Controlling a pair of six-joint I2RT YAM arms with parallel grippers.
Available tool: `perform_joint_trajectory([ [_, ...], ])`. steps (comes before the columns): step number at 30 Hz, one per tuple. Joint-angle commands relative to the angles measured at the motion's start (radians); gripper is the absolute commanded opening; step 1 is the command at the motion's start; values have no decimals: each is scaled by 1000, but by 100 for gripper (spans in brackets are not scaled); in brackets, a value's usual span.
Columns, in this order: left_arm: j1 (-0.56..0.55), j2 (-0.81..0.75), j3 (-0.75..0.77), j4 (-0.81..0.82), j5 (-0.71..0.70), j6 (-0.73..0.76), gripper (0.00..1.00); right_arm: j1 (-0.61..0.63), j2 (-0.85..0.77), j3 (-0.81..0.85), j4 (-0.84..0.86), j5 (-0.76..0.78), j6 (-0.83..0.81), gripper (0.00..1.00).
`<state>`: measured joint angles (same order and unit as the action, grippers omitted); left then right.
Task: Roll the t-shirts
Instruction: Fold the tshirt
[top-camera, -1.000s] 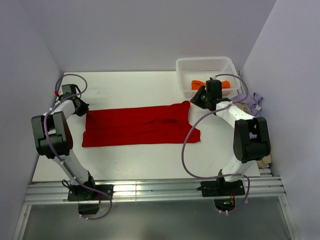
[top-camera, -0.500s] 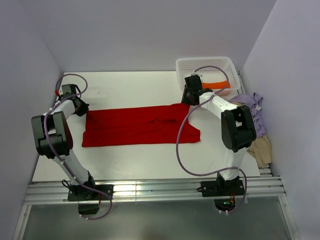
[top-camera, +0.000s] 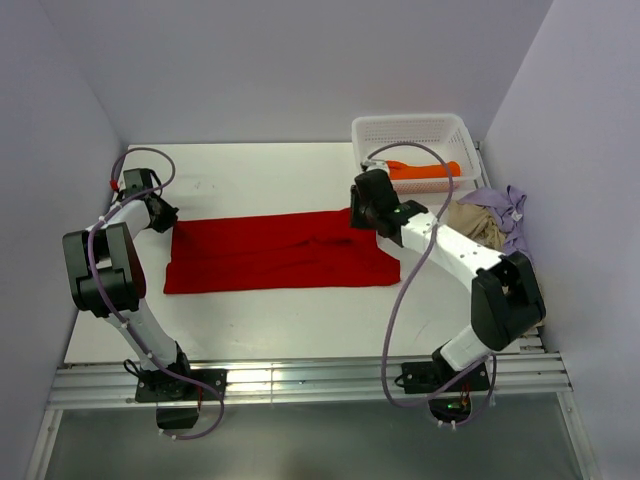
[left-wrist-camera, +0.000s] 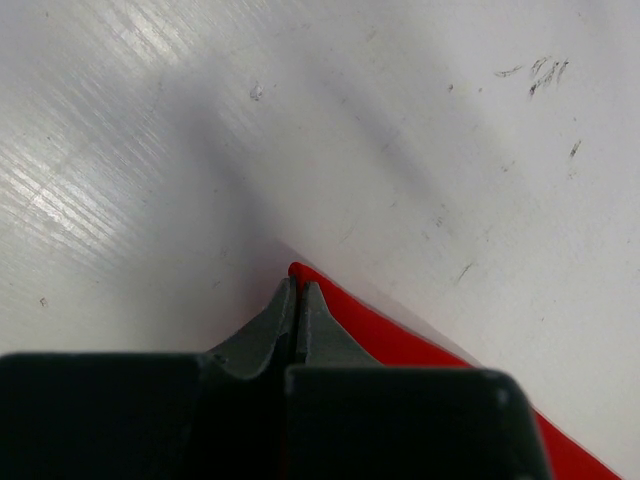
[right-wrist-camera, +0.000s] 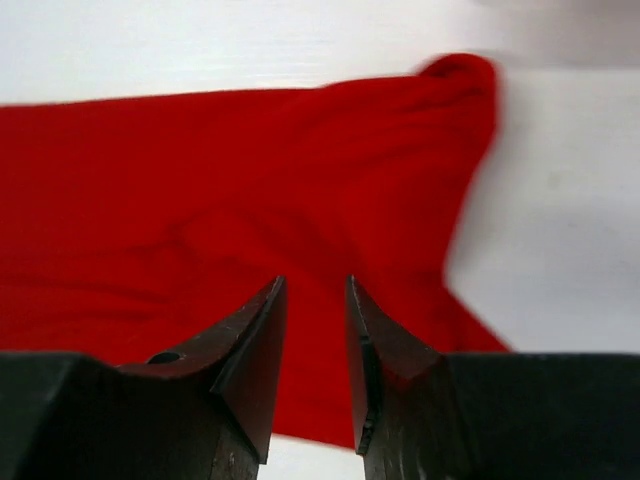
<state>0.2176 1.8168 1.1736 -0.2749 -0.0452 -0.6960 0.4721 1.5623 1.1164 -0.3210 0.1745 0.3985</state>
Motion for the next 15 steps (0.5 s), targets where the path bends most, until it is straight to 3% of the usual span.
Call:
perform_joint_trajectory([
  [1, 8, -16, 0, 34, 11, 9, 0, 80, -48, -23, 11, -12, -20, 36],
  [9, 6, -19, -3, 36, 15, 10, 0, 209, 97, 29, 3, 29, 7, 30],
  [15, 6, -30, -11, 43, 22, 4, 0, 223, 186, 56, 8, 46, 16, 30],
])
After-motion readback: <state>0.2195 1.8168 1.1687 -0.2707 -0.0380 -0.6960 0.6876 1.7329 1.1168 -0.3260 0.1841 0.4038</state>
